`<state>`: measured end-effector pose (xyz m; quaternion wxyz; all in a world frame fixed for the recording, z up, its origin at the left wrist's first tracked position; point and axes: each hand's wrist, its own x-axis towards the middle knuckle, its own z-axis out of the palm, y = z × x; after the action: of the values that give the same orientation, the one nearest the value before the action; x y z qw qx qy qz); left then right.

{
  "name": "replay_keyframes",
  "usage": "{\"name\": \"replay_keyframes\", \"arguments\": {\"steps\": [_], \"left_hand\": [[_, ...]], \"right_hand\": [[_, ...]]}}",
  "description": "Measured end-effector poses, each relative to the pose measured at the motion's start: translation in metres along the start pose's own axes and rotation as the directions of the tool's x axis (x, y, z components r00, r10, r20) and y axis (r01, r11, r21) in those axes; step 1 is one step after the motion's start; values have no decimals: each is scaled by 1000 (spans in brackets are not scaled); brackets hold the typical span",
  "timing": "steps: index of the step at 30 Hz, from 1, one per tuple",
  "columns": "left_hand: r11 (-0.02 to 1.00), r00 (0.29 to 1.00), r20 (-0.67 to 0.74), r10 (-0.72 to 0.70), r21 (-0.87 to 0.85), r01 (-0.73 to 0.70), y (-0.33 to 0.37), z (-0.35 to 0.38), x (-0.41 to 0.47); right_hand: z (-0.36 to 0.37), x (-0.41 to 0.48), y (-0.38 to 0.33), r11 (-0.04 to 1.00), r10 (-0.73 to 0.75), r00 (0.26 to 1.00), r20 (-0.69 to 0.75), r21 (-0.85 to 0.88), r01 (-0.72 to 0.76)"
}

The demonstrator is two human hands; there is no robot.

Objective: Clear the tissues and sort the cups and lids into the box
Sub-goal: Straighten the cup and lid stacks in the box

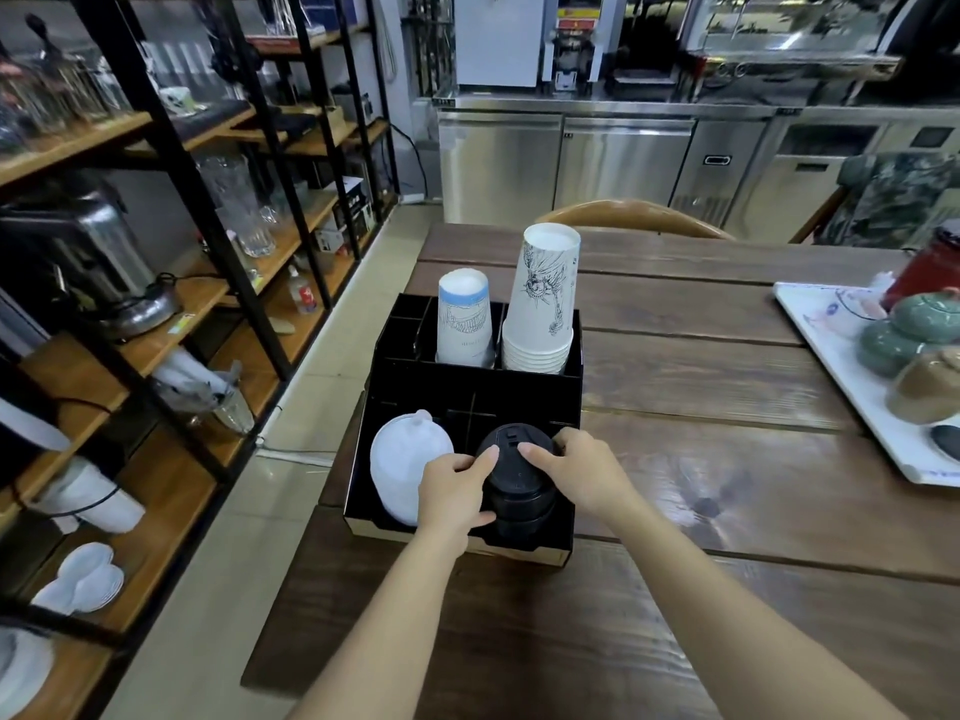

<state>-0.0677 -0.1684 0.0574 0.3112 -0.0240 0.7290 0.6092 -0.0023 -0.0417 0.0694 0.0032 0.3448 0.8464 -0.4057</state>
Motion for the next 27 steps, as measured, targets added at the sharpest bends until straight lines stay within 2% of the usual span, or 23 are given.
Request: {"name": "replay_keyframes", "arguments": {"steps": [3,8,11,13,16,20,24,27], "left_hand": [[997,1000,-17,21,80,-19,-2,0,1],[945,995,-3,101,313,-95,-2,-5,2],[901,992,-9,127,419,-112,1,-6,3],[861,987,-4,162,490,-140,5,-7,4],[835,972,-18,235,515,-193,15,-8,2],[851,935,-51,350,434,-295,38,-6,-3],[826,866,-24,499,316,-467,68,3,3],[823,847,35,530,217,-524,95,16,17]], "right_hand": [[2,3,1,995,5,1000,29,-96,-2],[4,6,-3,977,19,997,74,-215,-2],[2,1,-7,936,-38,999,11,-350,39],[0,-2,-9,924,-86,995,-41,-377,65],[-5,-4,-10,960,-107,988,-112,-271,74],[-19,2,-11,989,-117,957,-267,-124,87],[-39,15,-20,978,-168,930,-326,66,199],[-54,30,-31,943,-233,916,-326,155,294]]}}
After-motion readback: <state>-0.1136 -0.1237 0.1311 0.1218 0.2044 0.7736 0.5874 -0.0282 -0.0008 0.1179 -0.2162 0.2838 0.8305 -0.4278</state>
